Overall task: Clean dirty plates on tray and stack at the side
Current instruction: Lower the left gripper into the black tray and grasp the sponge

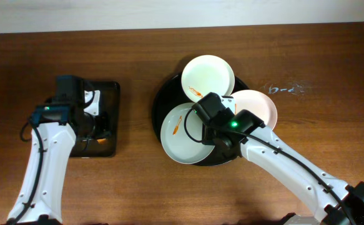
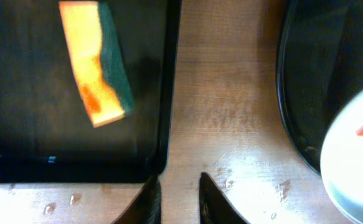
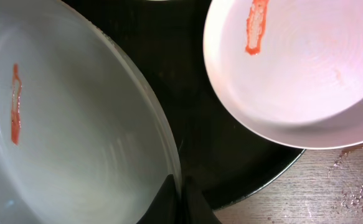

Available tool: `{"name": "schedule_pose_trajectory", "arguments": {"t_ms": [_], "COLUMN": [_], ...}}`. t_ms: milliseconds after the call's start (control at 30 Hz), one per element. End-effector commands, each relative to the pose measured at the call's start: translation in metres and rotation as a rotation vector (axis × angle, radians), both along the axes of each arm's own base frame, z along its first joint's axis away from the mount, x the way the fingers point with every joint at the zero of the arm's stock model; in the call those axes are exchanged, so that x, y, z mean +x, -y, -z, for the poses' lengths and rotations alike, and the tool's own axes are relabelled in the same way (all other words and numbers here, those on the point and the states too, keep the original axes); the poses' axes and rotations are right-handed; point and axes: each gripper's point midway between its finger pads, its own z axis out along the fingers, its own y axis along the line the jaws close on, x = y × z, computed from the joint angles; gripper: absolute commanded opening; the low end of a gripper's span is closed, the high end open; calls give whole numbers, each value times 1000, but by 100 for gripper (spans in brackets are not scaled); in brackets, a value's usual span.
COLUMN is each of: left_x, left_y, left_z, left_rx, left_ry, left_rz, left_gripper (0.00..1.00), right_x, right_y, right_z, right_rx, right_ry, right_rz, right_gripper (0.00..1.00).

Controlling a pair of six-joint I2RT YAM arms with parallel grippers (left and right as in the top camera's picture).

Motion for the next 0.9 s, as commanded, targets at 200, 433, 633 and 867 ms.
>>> {"name": "schedule_pose_trajectory", "arguments": {"t_ms": [200, 433, 633, 867], "left_x": [11, 11, 11, 7], "left_y": [-13, -27, -39, -68], "left_z": [46, 79, 101, 101], "left_rx": [60, 125, 192, 356], "left_ry": [64, 56, 6, -20], "left_rz": [-86, -144, -160, -213], "left_gripper": [14, 9, 9, 1], "right_x": [5, 5, 4, 4], "right_y": [-4, -4, -4, -4], "right_z": [-5, -5, -4, -4], "right_rx": [2, 2, -1, -1], "right_ry": [19, 19, 16, 16], "right_rz": [-11, -12, -12, -12], "right_gripper": [4, 4, 4, 4]}}
